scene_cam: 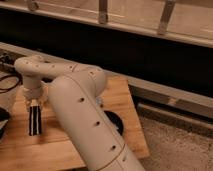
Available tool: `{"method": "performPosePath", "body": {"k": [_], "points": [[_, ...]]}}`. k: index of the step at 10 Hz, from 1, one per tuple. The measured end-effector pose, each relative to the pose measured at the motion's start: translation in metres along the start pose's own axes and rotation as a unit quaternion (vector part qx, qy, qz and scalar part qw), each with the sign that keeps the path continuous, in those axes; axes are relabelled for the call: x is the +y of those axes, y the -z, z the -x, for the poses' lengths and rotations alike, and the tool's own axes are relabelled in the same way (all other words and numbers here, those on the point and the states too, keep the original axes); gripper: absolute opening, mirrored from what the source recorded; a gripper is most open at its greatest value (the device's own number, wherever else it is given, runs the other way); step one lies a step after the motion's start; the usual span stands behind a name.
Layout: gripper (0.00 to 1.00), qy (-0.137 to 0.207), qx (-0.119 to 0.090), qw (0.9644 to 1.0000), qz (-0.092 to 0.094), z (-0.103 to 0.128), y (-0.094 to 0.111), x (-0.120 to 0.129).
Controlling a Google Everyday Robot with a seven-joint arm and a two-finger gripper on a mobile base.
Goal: Place the eraser in the ceramic cup
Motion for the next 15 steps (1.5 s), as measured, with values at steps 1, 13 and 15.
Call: {"method": "performPosePath", "body": {"k": [1,13,15], "points": [[0.44,0.002,-0.006,1.0,-0.001,-0.002,0.006,0.001],[0.36,-0.048,-0.03,0.9963,-0.064,0.022,0.037,-0.014],[0.54,-0.064,-0.026,0.9955,-0.064,0.028,0.027,-0.029]]}}
